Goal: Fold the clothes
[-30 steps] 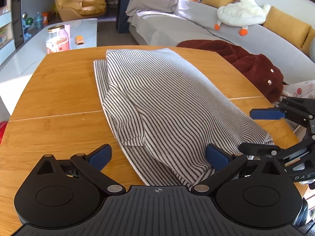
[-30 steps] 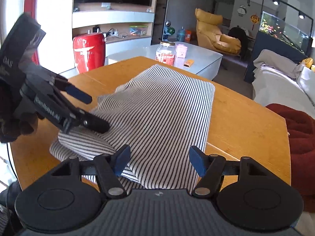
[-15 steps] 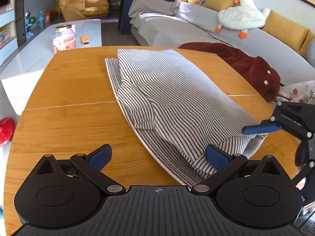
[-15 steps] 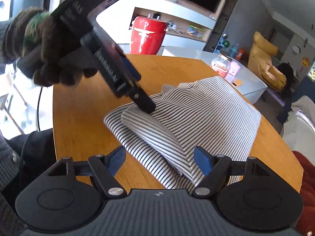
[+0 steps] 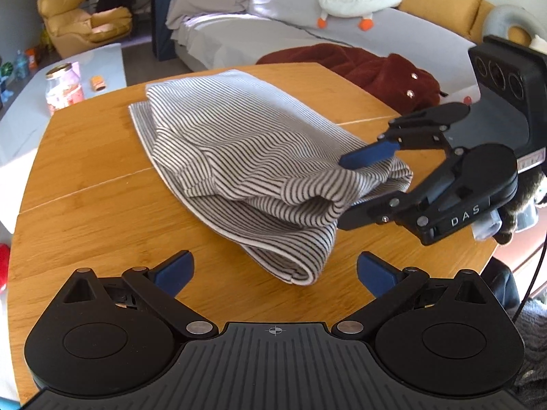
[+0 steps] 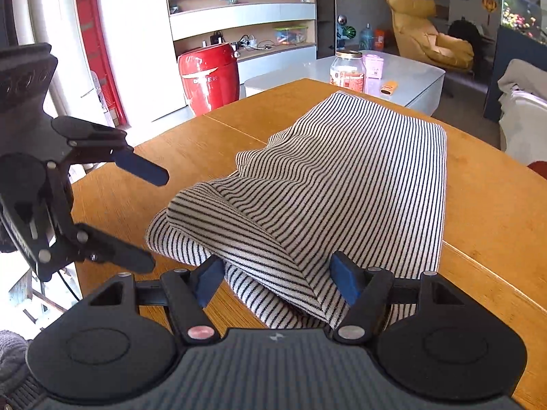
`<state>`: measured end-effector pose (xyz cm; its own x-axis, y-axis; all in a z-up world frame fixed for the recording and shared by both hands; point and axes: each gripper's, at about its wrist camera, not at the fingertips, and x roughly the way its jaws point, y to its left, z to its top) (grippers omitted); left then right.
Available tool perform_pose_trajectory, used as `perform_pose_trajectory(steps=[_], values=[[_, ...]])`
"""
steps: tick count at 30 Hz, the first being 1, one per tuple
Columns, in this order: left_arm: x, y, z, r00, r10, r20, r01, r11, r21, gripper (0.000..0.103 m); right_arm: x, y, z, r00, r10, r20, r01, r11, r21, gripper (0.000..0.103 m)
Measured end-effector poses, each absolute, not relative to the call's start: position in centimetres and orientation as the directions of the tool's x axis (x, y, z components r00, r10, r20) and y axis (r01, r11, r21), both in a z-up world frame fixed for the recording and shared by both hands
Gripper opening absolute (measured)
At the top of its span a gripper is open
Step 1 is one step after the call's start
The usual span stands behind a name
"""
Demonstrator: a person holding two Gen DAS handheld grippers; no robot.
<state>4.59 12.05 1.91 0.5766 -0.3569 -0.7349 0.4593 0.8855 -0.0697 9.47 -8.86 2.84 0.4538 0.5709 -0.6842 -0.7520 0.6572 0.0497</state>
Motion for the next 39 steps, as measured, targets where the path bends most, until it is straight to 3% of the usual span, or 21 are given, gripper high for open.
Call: perform_pose_trajectory(steps=[5,7,12,17,18,19,21,24,26,31,34,39], values=[[5.5,12.0,1.7,0.585,-0.335,-0.738,0.425,0.902,-0.072,0.103,8.5,-8.4,3.0,0.489,0.543,-0.683,-0.775,0.630,-0.054,0.072],[5.9,12.3,1.8,0.591,-0.337,-0.733,0.403,0.911,-0.094,0.103,7.5,-7.9,2.9,0.518,0.525,-0.675,-0.788,0.600,-0.138,0.084],[6.8,13.1,2.2,0.607,-0.341,-0.718,0.345,0.927,-0.149,0.103,5.0,-6.8,2.0,0.593,0.483,-0.644,-0.788,0.513,-0.340,0.086],[7.5,13.3,2.3,0.607,-0.363,-0.707,0.319,0.926,-0.202,0.103,5.2,-5.4,-0.1,0.732,0.412,-0.543,-0.680,0.483,-0.551,0.086],[7.4,13.2,2.4,0.606,-0.370,-0.704,0.325,0.923,-0.205,0.103,5.4,-5.1,-0.5,0.755,0.403,-0.517,-0.655,0.469,-0.592,0.078],[7.3,13.2,2.7,0.604,-0.388,-0.696,0.341,0.915,-0.214,0.103,5.7,-4.8,-0.7,0.752,0.404,-0.521,-0.659,0.452,-0.601,0.058],[6.8,13.5,3.6,0.603,-0.445,-0.662,0.385,0.889,-0.247,0.103,6.3,-4.3,-0.8,0.723,0.408,-0.558,-0.691,0.441,-0.573,0.038],[7.0,15.2,5.9,0.640,-0.491,-0.591,0.400,0.870,-0.289,0.103,6.2,-4.0,-1.0,0.724,0.407,-0.556,-0.689,0.399,-0.605,0.037],[8.4,15.6,7.1,0.686,-0.438,-0.580,0.376,0.897,-0.233,0.103,6.1,-4.0,-1.1,0.725,0.411,-0.553,-0.688,0.396,-0.608,0.037],[14.8,12.9,6.2,0.722,-0.300,-0.623,0.380,0.925,-0.005,0.103,6.1,-3.8,-1.1,0.724,0.417,-0.549,-0.689,0.394,-0.609,0.036],[18.6,11.3,3.6,0.668,-0.281,-0.690,0.424,0.905,0.043,0.103,6.0,-4.0,-1.1,0.719,0.418,-0.555,-0.694,0.383,-0.610,0.035],[20.6,12.2,0.3,0.578,-0.364,-0.731,0.434,0.895,-0.104,0.103,6.4,-4.7,-1.0,0.714,0.403,-0.572,-0.698,0.348,-0.626,0.035]])
